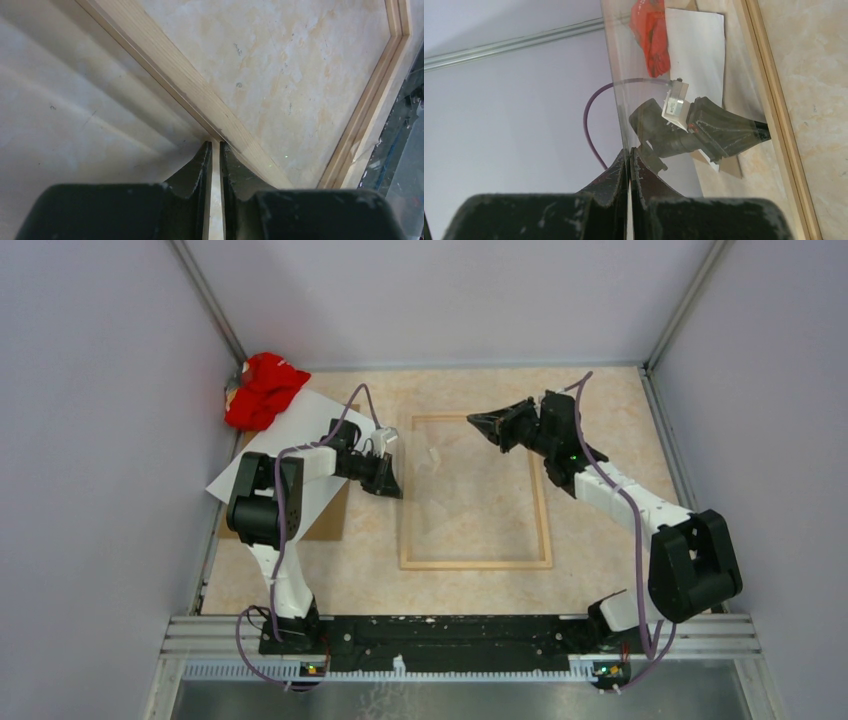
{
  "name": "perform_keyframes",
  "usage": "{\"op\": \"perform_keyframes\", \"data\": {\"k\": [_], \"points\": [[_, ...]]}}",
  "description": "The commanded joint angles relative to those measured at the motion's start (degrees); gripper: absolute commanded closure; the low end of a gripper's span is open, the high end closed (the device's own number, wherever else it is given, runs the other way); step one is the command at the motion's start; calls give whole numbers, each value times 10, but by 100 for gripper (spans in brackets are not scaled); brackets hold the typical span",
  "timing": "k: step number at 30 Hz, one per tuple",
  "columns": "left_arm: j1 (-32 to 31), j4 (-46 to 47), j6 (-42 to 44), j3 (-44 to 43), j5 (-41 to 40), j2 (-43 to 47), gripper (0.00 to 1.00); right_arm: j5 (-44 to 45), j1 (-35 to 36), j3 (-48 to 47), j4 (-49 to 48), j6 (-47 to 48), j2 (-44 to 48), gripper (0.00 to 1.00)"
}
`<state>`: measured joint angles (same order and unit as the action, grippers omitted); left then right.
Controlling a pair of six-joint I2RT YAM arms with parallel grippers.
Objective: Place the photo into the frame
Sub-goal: Place the photo frame item in the photo frame.
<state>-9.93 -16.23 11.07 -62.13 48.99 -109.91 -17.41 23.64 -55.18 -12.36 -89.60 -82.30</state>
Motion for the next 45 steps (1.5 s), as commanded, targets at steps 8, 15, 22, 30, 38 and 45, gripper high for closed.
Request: {"op": "perform_keyframes", "data": {"k": [8, 15, 22, 30, 38, 45], "points": [[-4, 4, 21, 9, 1, 7, 83, -26, -44, 57, 1, 98, 39, 100], [-2, -3, 23, 1, -1, 9, 83, -62, -119, 92, 60, 230, 39, 100], [-1, -7, 24, 0, -5, 13, 84, -79, -137, 86, 80, 308, 4, 100], [0, -17, 27, -8, -4, 11, 84, -95, -138, 78, 25, 368, -6, 100], [1, -20, 28, -15, -1, 5, 84, -85, -140, 52, 67, 397, -27, 100], [1, -20, 29, -17, -2, 8, 84, -123, -155, 50, 82, 392, -70, 100]]}}
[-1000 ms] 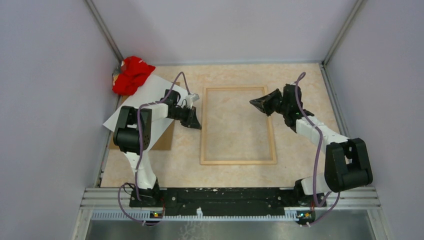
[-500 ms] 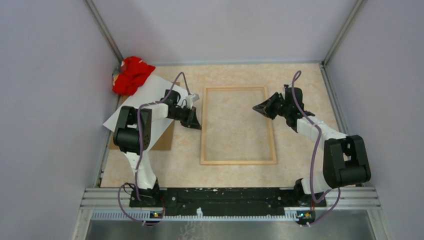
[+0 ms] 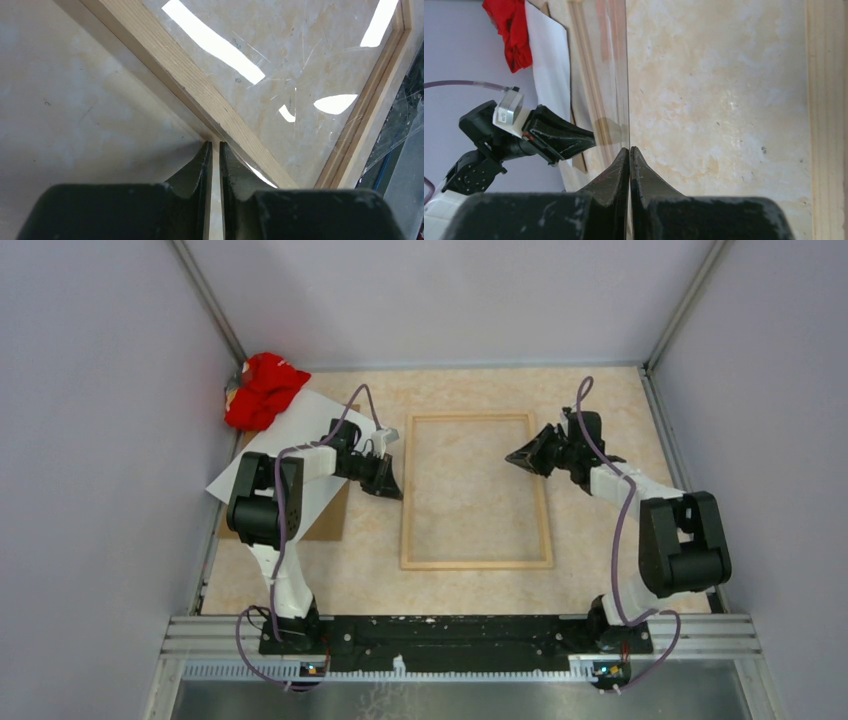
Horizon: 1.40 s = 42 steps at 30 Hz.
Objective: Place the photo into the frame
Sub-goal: Place the photo frame item in the photo frame.
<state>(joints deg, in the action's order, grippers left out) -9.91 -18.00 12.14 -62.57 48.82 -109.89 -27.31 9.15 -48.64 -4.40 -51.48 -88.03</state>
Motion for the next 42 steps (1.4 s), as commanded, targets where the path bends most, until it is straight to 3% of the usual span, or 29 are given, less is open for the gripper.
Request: {"op": "perform_keyframes", "data": {"k": [1, 27, 42], "points": [[1, -3, 18, -13, -1, 7, 84, -23, -12, -14, 3, 11, -12, 100], [1, -4, 13, -17, 0, 11, 83, -6, -22, 9, 17, 4, 22, 100], [1, -11, 7, -34, 2, 12, 70, -42, -34, 1, 16, 25, 2, 100]]}}
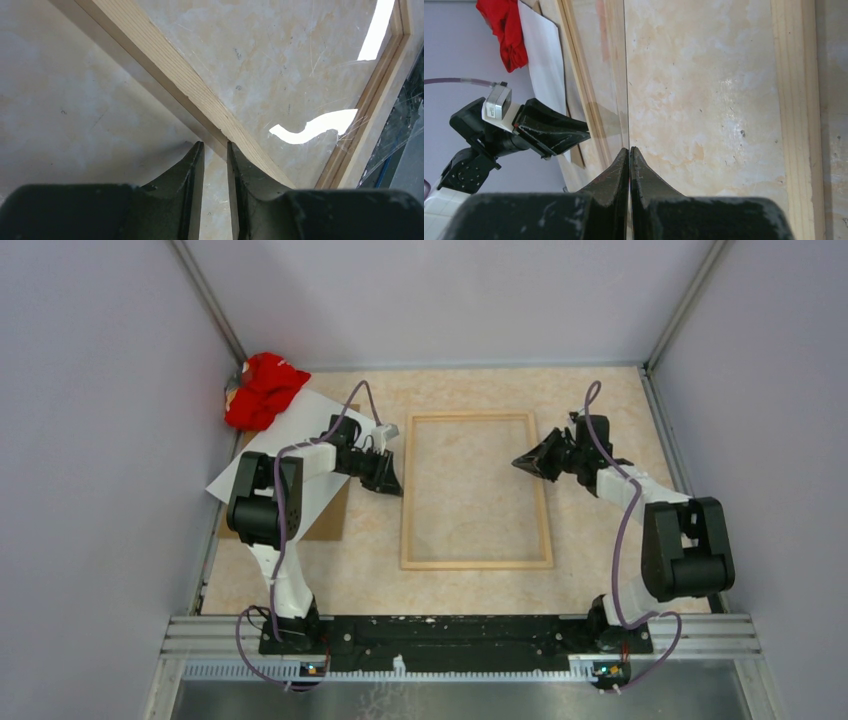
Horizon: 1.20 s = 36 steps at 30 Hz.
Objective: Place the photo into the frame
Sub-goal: Place the photo frame item in the photo frame.
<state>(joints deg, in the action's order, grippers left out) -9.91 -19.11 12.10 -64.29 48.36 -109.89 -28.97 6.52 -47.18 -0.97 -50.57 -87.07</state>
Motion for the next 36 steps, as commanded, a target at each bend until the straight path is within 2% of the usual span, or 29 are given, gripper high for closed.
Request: {"op": "perform_keyframes", "data": {"k": [1, 8, 16, 25, 36], "points": [[1, 0, 8, -15, 6, 10, 70, -29, -9, -16, -19, 18, -10, 100], [1, 1, 9, -13, 3, 6, 71, -47, -10, -21, -44, 18, -23, 100], [1, 5, 8, -14, 8, -6, 76, -82, -10, 2, -147, 5, 7, 100], [0, 9, 6, -17, 10, -15, 77, -102, -9, 3, -183, -2, 10, 100], [-1, 10, 6, -20, 10, -24, 79, -133, 18, 35, -312, -49, 45, 100]]}}
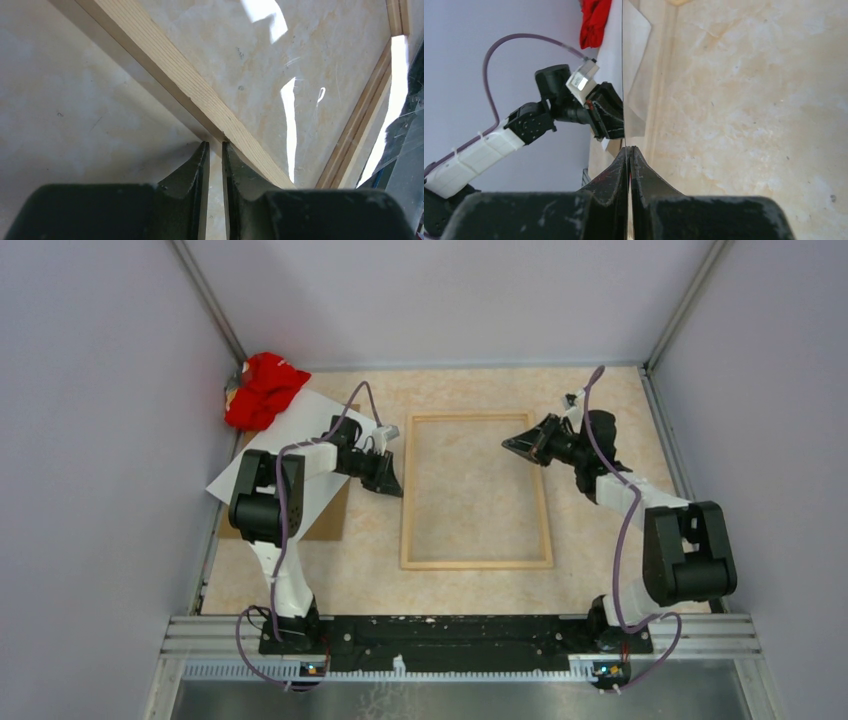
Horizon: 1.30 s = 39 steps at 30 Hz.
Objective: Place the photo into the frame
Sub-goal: Place the photo frame item in the photo frame.
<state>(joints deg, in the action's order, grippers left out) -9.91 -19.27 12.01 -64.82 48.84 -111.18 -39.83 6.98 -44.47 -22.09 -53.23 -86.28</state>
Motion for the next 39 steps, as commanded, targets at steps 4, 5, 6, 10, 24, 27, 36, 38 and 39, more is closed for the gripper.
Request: {"op": "perform_keyframes", "data": {"k": [4, 5, 6, 10, 24, 27, 36, 38, 39], "points": [[-2, 11, 7, -17, 6, -11, 79, -29, 16, 8, -114, -26, 41, 100], [-2, 11, 7, -18, 6, -11, 79, -33, 16, 10, -121, -30, 40, 100], [-2, 11, 6, -18, 6, -11, 80, -34, 17, 11, -129, -34, 39, 100], [-2, 11, 7, -18, 6, -12, 80, -28, 17, 10, -131, -42, 27, 100], [-2, 10, 7, -16, 7, -7, 81, -35, 22, -2, -158, -73, -13, 100], [-2, 10, 7, -15, 8, -8, 81, -36, 22, -2, -165, -81, -22, 100], [-3, 12, 5, -14, 8, -9, 81, -12, 21, -3, -93, -52, -23, 100], [-3, 12, 5, -15, 9, -10, 82, -4, 20, 1, -84, -53, -19, 100], [-3, 12, 5, -15, 8, -10, 82, 4, 20, 3, -79, -55, -15, 100]]}}
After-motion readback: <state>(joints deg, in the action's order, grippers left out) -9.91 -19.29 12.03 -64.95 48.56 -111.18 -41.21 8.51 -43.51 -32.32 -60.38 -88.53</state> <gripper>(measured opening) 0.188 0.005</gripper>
